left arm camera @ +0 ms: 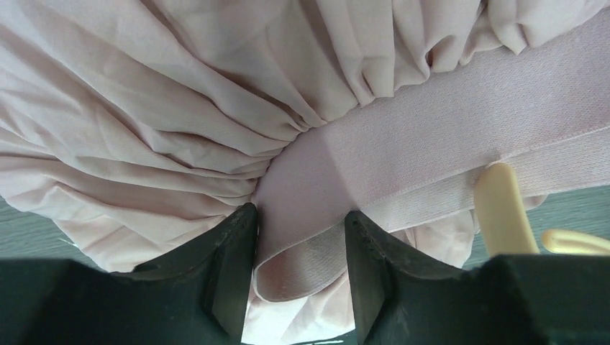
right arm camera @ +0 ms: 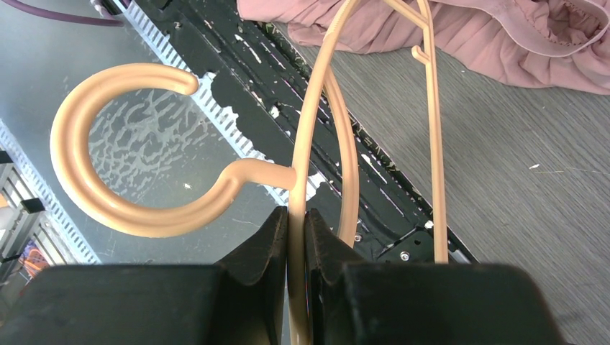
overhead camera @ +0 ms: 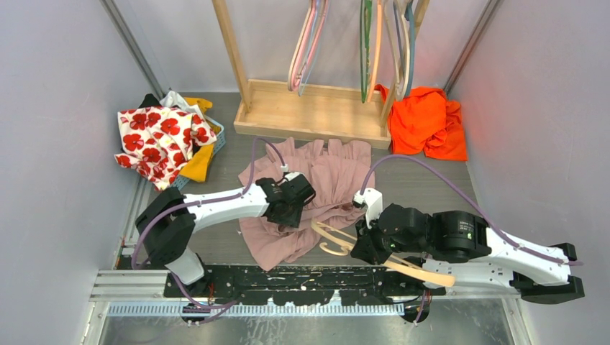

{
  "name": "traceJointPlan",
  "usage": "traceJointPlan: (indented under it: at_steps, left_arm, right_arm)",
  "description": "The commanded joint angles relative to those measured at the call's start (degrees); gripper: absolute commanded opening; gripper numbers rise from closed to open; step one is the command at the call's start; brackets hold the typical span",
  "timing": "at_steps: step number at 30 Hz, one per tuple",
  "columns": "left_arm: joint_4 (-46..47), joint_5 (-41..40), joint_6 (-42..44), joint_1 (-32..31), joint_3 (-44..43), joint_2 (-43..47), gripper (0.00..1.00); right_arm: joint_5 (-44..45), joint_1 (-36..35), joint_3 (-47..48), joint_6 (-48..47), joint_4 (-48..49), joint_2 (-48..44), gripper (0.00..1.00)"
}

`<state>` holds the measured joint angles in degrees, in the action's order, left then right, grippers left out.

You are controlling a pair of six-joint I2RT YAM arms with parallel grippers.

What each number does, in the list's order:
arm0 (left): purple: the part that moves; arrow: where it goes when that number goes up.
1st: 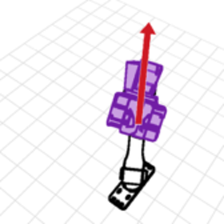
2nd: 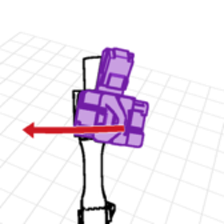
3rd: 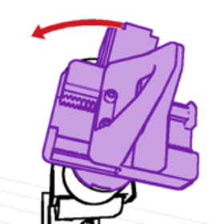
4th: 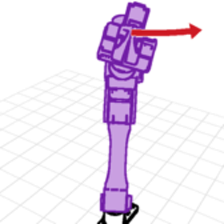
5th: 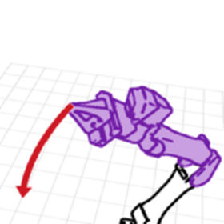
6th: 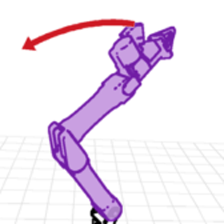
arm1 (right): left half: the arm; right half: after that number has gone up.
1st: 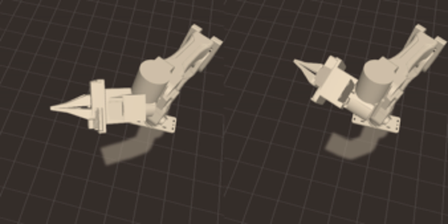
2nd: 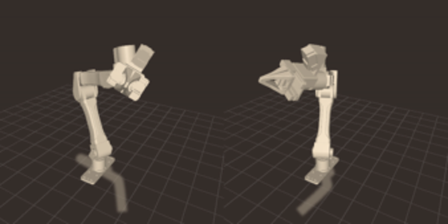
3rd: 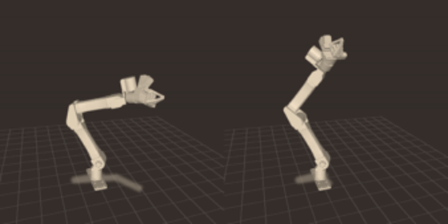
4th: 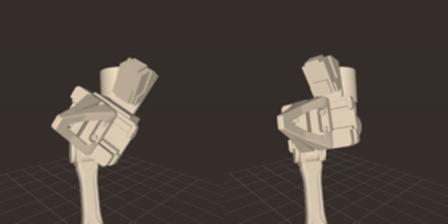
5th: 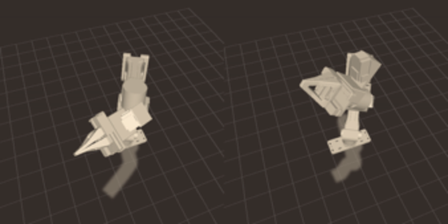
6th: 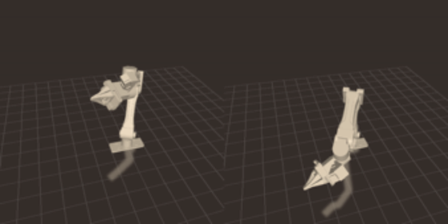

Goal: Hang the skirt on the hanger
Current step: Hang the skirt on the hanger.

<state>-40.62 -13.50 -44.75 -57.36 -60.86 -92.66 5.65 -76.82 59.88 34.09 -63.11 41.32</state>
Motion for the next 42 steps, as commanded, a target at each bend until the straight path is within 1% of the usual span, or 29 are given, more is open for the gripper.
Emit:
traceJointPlan:
  at_steps: [1, 5, 9, 11, 13, 16, 17, 22, 26, 32, 37, 40, 42]
  left_arm:
    - [0.2, -3.01, 1.5, -0.26, -1.71, -0.38, 0.43]
    - [-0.95, -3.02, 1.54, -0.22, -3.22, -0.94, 0.32]
    - [-1.58, -2.14, 0.89, -0.29, -3.86, 1.16, 0.31]
    - [-2.57, -2.19, 0.39, -0.3, -4.24, 2.51, 0.29]
    - [-3.2, -2.42, -0.1, -0.31, -4.29, 4.04, 0.21]
    - [-3.67, -2.67, -0.67, -0.36, -3.94, 5.76, 0.03]
    - [-3.79, -2.6, -0.79, -0.36, -3.85, 5.95, 0.0]
    - [-3.07, -1.75, -1.53, -0.3, -2.89, 7.2, 0.0]
    - [-1.66, 0.67, -1.67, -0.32, -2.99, 9.05, 0.0]
    - [-1.12, 4.6, -1.48, -0.29, -5.16, 12.14, 0.0]
    - [-1.67, 7.15, -1.05, -0.24, -7.71, 13.74, 0.0]
    - [-1.0, 9.52, -0.95, -0.28, -8.78, 13.89, 0.0]
    - [-0.46, 11.3, -1.11, -0.27, -9.32, 13.8, 0.0]
  right_arm:
    - [0.6, -0.28, 1.45, 0.55, 2.4, -0.76, 0.01]
    - [0.4, -0.34, 1.89, 0.07, 2.5, -0.25, 0.01]
    - [-0.52, -0.31, 1.95, -0.87, 3.58, 0.78, 0.01]
    - [-1.11, -0.35, 2.13, -1.54, 4.47, 1.28, 0.01]
    - [-1.78, -0.32, 2.18, -2.24, 5.61, 1.82, 0.01]
    - [-2.68, -0.26, 2.37, -3.52, 7.51, 2.47, 0.01]
    - [-2.84, -0.3, 2.43, -3.82, 8.16, 2.64, 0.01]
    - [-3.21, -0.34, 1.69, -5.96, 11.27, 3.57, 0.01]
    - [-0.63, -0.35, 0.46, -8.72, 13.58, 5.43, 0.01]
    - [3.17, -0.34, -4.65, -12.45, 20.31, 6.47, 0.01]
    - [5.11, -0.32, -11.56, -13.14, 29.05, 5.43, 0.01]
    - [6.64, -0.34, -13.82, -12.62, 34.41, 4.58, 0.01]
    - [7.83, -0.56, -17.15, -12.45, 40.19, 3.14, 0.01]
